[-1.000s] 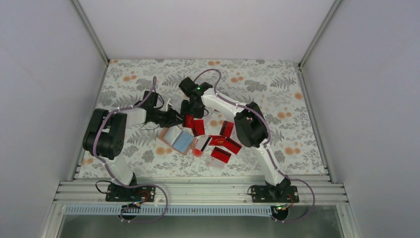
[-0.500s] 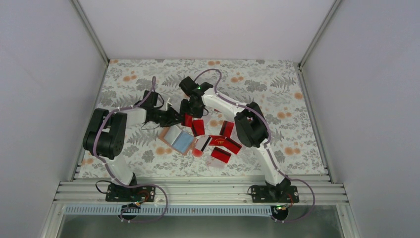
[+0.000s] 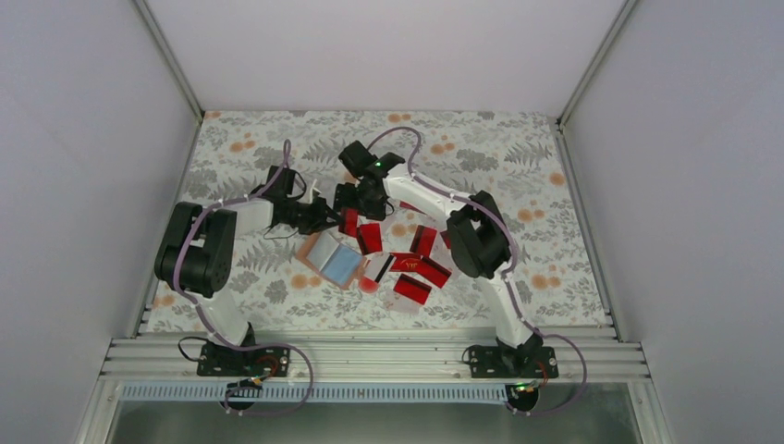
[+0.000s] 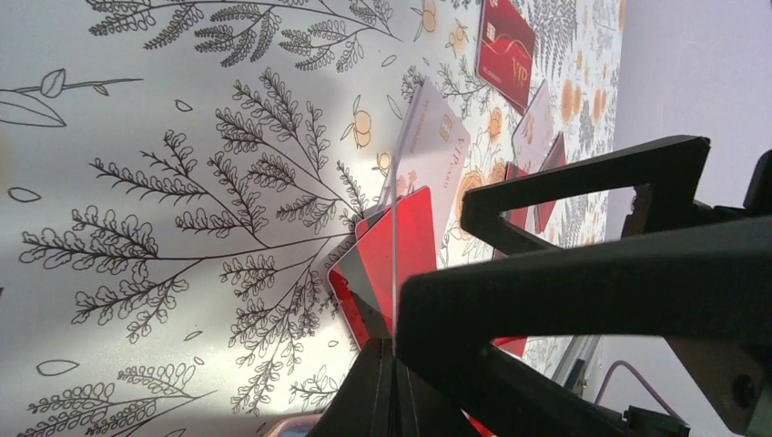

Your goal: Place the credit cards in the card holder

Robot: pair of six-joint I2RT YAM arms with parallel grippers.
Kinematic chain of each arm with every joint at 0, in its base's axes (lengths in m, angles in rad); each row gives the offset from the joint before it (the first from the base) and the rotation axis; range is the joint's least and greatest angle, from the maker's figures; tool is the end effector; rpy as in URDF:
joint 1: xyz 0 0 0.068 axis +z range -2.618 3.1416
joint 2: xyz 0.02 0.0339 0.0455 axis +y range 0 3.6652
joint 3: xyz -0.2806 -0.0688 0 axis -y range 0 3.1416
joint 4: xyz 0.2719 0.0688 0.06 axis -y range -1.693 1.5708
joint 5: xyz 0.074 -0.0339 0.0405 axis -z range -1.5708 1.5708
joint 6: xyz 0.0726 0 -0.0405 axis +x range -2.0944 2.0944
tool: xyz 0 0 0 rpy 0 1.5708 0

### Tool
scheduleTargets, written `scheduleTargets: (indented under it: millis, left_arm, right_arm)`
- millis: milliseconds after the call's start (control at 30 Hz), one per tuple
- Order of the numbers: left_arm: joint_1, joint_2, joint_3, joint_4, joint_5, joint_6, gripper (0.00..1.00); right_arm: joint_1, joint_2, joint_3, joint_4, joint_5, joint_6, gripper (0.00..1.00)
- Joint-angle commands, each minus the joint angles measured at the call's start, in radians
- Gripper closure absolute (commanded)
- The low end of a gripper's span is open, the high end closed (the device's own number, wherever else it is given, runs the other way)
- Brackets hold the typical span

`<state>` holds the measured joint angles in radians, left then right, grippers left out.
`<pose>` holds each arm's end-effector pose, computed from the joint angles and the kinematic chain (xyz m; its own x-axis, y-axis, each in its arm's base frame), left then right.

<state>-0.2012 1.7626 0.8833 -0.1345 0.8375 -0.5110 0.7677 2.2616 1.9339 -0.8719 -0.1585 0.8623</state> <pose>0.3399 -0.1244 0.1137 -0.9791 -0.1344 -0.1527 0.0456 0.5865 -0.8086 0.3722 0.3752 0.1633 -0.9883 0.0882 -0.1243 0.0361 0.9279 0.3711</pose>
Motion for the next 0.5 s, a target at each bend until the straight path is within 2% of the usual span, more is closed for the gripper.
scheduleTargets:
  millis: [0,300,467]
  left_arm:
    - [-0.004,-0.014,0.037,-0.035,-0.001,0.07,0.98]
    - [0.0,-0.065,0.109,-0.248,0.024,0.268,0.98]
    - [0.011,-0.094,0.121,-0.328,0.004,0.29,0.98]
  right_arm:
    - [-0.005,-0.069,-0.044,0.005,-0.002,-0.031,0.1]
    - [-0.049,-0.236,-0.237,0.075,-0.029,-0.197,0.1]
    - [-0.057,-0.306,-0.328,0.113,-0.099,-0.286,0.1]
